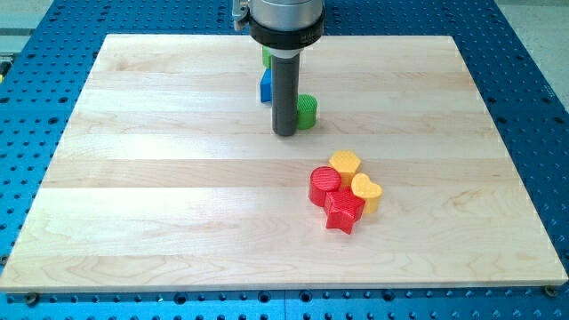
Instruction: Push the green circle diagonal to the green star
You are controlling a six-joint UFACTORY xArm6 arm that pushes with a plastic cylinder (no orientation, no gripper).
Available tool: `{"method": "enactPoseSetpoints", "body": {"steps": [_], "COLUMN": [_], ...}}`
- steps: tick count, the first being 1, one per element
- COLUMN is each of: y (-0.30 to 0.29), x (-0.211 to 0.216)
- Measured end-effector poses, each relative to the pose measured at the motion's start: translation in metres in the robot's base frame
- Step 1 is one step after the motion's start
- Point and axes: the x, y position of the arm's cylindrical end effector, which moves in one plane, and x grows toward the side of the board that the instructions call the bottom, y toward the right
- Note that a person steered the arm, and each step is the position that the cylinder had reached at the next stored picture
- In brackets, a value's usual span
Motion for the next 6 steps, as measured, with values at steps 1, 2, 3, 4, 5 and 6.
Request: {"method": "enactPoseSetpoints", "body": {"steps": [1,2,3,4,5,6], "y": [0.007,0.039,0.044,0.048,0.086,0.101], "x": [0.001,-0.002,-0.039,-0.054,-0.053,-0.07]}}
